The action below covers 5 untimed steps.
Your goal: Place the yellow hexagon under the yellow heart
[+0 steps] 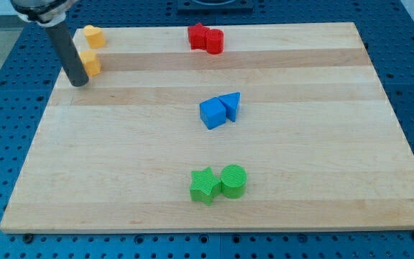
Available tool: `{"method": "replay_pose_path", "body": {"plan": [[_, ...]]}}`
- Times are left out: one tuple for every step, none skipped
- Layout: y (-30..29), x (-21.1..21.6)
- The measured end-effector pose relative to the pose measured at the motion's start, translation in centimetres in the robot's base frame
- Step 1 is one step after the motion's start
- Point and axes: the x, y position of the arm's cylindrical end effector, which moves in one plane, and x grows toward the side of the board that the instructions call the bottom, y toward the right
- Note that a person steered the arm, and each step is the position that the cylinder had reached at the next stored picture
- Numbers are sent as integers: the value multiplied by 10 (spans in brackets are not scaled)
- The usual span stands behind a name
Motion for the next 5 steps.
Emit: {"method": "replay_pose_path", "body": {"plan": [[-3, -41], [-5, -41], [-10, -6], [1, 5], [7, -13]]}}
